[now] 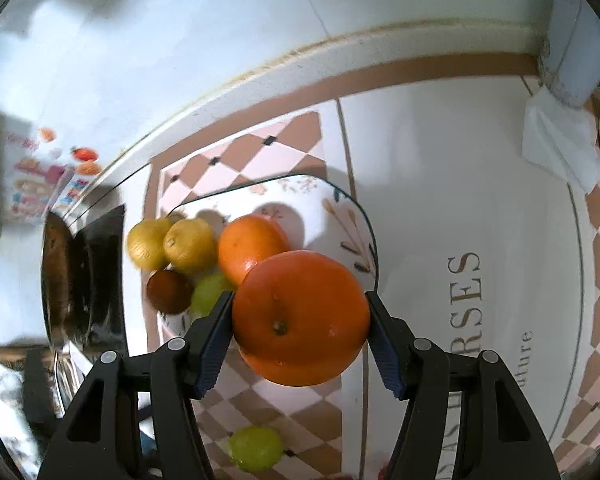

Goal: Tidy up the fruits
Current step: 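Grasp the orange with the right tool while the left tool grasps the green lime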

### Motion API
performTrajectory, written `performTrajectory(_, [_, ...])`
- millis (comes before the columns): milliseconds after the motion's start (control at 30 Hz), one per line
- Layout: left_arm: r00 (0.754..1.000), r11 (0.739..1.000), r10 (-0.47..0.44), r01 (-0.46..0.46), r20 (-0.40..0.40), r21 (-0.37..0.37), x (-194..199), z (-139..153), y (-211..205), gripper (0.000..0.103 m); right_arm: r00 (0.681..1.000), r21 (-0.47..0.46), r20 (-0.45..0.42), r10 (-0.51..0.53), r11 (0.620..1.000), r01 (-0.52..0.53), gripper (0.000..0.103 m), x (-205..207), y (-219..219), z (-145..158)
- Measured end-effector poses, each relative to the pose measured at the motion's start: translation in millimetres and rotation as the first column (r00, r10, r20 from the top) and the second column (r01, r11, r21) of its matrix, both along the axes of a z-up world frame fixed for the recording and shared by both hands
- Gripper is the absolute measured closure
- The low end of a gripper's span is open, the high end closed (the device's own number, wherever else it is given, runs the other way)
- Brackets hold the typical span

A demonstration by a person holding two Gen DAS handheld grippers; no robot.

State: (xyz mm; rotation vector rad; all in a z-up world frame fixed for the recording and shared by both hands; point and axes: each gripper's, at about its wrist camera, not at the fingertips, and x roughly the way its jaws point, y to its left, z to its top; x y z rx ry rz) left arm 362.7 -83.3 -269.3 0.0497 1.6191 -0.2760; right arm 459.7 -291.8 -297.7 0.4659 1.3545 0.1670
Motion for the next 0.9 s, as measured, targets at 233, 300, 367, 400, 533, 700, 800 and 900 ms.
performTrajectory(233, [0.964, 0.97, -0.244, 0.245, -0.106, -0.005, -53.7, -36.8, -67.9, 0.048, 0.999, -0.012, -0.023, -0.031, 0.999, 0.031, 0.038, -55.2, -25.5, -0.1])
performTrajectory(300, [0.955, 0.962, -0.271, 0.272, -0.119, -0.013, -58.2, -39.8, -74.9, 0.048, 0.998, -0.009, -0.027, -0.057, 0.998, 0.056, 0.038, -65.7, -34.2, -2.9])
performTrajectory(367, [0.947, 0.958, -0.287, 0.286, -0.142, -0.026, -63.2, -43.7, -80.5, 0.048, 0.997, 0.0, -0.028, -0.076, 0.997, 0.076, 0.038, -72.2, -40.0, -4.4])
performTrajectory(400, [0.943, 0.954, -0.298, 0.297, -0.151, -0.03, -65.6, -45.5, -83.5, 0.048, 0.996, 0.005, -0.027, -0.084, 0.996, 0.084, 0.038, -76.5, -43.4, -4.3])
performTrajectory(533, [0.934, 0.956, -0.294, 0.286, -0.205, -0.068, -70.2, -57.8, -90.2, 0.048, 0.994, 0.013, -0.013, -0.106, 0.994, 0.106, 0.037, -83.2, -51.5, -2.6])
performTrajectory(700, [0.952, 0.969, -0.243, 0.231, -0.186, -0.086, -68.4, -60.2, -89.4, 0.049, 0.993, 0.023, -0.007, -0.12, 0.993, 0.12, 0.037, -88.0, -57.8, -2.0])
performTrajectory(800, [0.961, 0.973, -0.231, 0.225, -0.151, -0.058, -67.2, -56.0, -91.1, 0.05, 0.992, 0.034, -0.009, -0.124, 0.992, 0.125, 0.038, -88.2, -60.2, -2.5])
performTrajectory(900, [0.974, 0.978, -0.208, 0.206, -0.091, -0.038, -60.5, -44.5, -85.9, 0.05, 0.992, 0.043, -0.012, -0.126, 0.991, 0.126, 0.038, -87.8, -62.4, -3.2])
